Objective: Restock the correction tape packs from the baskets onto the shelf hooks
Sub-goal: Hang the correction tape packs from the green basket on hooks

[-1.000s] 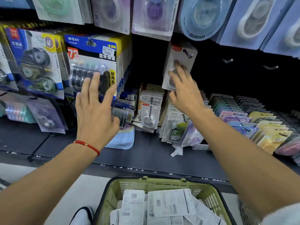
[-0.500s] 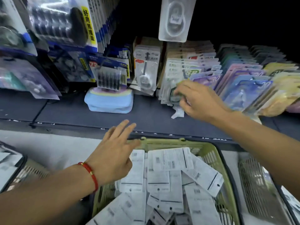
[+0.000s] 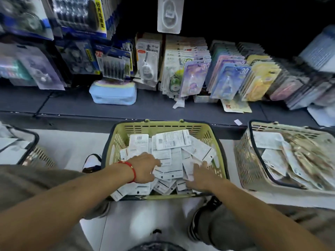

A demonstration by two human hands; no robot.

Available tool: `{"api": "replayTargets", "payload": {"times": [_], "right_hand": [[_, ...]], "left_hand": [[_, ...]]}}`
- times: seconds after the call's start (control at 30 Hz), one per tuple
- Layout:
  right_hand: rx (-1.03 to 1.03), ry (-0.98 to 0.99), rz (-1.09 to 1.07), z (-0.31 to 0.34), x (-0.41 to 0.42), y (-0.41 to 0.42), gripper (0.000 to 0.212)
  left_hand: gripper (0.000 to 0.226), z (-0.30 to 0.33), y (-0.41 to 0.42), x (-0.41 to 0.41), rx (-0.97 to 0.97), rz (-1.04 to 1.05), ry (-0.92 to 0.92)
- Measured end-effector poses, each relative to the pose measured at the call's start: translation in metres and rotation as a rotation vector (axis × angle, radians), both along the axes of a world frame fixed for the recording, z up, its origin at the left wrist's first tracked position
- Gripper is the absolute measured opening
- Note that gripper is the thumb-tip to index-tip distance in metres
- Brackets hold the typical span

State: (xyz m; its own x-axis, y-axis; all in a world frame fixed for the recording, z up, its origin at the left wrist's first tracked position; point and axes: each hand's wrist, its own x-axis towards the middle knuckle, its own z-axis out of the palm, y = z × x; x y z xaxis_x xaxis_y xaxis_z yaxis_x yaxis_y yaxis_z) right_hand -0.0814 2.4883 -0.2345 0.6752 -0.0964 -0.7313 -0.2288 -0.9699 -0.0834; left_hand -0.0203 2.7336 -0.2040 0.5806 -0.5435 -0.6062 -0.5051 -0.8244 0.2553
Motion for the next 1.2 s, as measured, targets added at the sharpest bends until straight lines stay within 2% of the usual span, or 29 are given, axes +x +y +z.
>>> {"api": "replayTargets", "payload": {"times": [0.03, 0.13, 0.17, 0.23, 0.33, 0.43, 0.47, 0.5, 0.57, 0.6, 0.67, 0.77, 0.87, 0.93, 1.0, 1.13, 1.2], "right_hand": [[0.014, -0.034, -0.018, 0.005, 0.001, 0.001, 0.087], [0.040, -0.273, -0.021, 0.034, 0.016, -0.004, 0.027], [0.077, -0.337, -0.014, 0.045, 0.021, -0.007, 0.020], [0.218, -0.393, 0.010, 0.062, 0.029, -0.011, 0.028], [0.475, -0.427, 0.004, 0.071, 0.036, -0.004, 0.033], [0.688, -0.496, -0.198, 0.052, 0.049, -0.003, 0.013], [0.654, -0.560, -0.254, 0.040, 0.053, -0.008, 0.008], [0.476, -0.607, -0.223, 0.026, 0.057, -0.017, 0.017], [-0.058, -0.461, 0.062, -0.004, 0.055, -0.035, 0.052], [-0.212, -0.380, 0.186, -0.017, 0.052, -0.041, 0.066], [-0.262, -0.370, 0.290, -0.034, 0.046, -0.043, 0.068], [-0.121, -0.484, 0.235, -0.028, 0.050, -0.048, 0.036], [0.195, -0.553, -0.076, 0.011, 0.056, -0.057, 0.016], [0.291, -0.724, -0.199, 0.040, 0.063, -0.068, 0.023], [0.441, -0.809, -0.274, 0.069, 0.071, -0.074, 0.020], [0.686, -0.690, -0.279, 0.089, 0.092, -0.044, 0.018], [0.702, -0.700, -0.262, 0.082, 0.106, -0.016, 0.022]], "left_hand": [[0.064, -0.002, -0.007, -0.006, -0.051, 0.019, 0.007], [0.075, -0.003, -0.024, -0.016, -0.249, 0.106, -0.014], [0.079, -0.001, -0.028, -0.018, -0.330, 0.133, -0.047], [0.086, 0.001, -0.036, -0.021, -0.458, 0.130, -0.145], [0.084, 0.001, -0.041, -0.017, -0.449, 0.109, -0.202], [0.043, -0.002, -0.030, -0.005, -0.434, 0.323, -0.105], [0.033, -0.005, -0.023, 0.000, -0.448, 0.417, -0.091], [0.029, -0.008, -0.015, 0.004, -0.459, 0.516, -0.080], [0.029, -0.016, 0.001, 0.014, -0.547, 0.741, -0.002], [0.033, -0.020, 0.005, 0.019, -0.627, 0.856, 0.070], [0.042, -0.024, 0.010, 0.029, -0.776, 1.041, 0.181], [0.042, -0.024, 0.009, 0.045, -0.918, 1.152, 0.197], [0.032, -0.016, 0.002, 0.060, -0.925, 1.123, 0.135], [0.025, -0.009, -0.004, 0.070, -0.924, 1.086, 0.107], [0.021, -0.004, -0.010, 0.076, -0.927, 1.057, 0.120], [0.018, 0.002, -0.024, 0.070, -0.989, 1.057, 0.203], [0.030, 0.005, -0.024, 0.060, -1.069, 1.047, 0.364]]}}
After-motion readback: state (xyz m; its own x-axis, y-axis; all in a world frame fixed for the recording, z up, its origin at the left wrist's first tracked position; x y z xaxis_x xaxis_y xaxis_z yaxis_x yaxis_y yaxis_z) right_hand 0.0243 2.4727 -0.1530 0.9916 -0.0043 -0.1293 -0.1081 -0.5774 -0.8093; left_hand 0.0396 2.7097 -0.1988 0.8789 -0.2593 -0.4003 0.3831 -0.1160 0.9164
